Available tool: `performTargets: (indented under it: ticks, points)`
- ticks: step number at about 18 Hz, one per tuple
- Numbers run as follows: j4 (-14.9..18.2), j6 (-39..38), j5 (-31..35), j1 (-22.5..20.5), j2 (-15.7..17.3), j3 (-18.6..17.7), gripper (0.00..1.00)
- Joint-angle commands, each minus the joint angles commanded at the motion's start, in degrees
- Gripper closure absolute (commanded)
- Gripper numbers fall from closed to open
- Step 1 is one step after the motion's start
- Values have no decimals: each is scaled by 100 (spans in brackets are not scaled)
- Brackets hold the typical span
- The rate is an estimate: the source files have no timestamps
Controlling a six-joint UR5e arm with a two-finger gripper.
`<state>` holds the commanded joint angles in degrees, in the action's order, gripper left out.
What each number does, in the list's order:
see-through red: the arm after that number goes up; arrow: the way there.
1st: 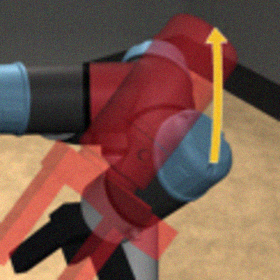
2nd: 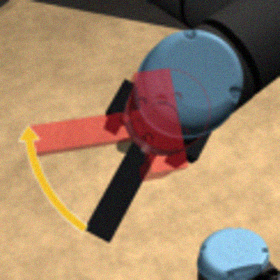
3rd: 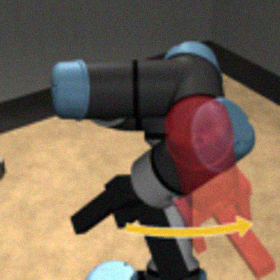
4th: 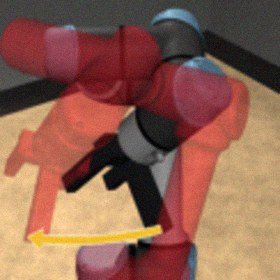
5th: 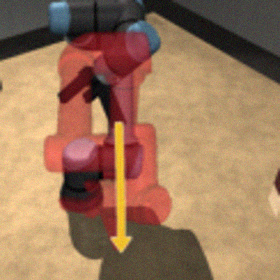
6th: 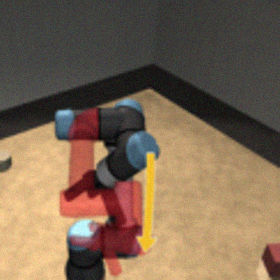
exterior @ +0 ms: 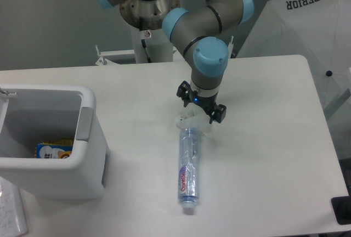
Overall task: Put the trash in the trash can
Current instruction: 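Lower the gripper onto the plastic bag and close on it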
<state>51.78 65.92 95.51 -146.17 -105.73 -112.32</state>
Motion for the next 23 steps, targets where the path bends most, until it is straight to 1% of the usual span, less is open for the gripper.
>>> performTargets:
  ticks: [1,2,3,4,5,6,9,13,14,16,17,18,21,22,23]
  points:
    - [-149,-18,229,70,-53,0,0]
    - [-255,-9,388,158,-97,8,6]
    - [-282,-1,450,185,-114,17,22]
    - [-283,34,442,194,-132,35,41]
    - [-291,43,442,194,-141,78,55]
    - [-300,43,442,194,-150,105,61]
    - [-370,35,433,229,-185,123,60]
    - [-353,0,398,378,-255,140,60]
    - [-362,17,389,431,-264,158,61]
    - [-362,52,381,449,-264,193,72]
    - [-362,70,381,466,-264,245,85]
    - [-344,131,372,466,-255,263,100]
    - [-256,455,144,379,-203,307,100]
    - [-161,761,-31,222,-72,359,100]
    - [-3,912,-146,168,-18,386,100]
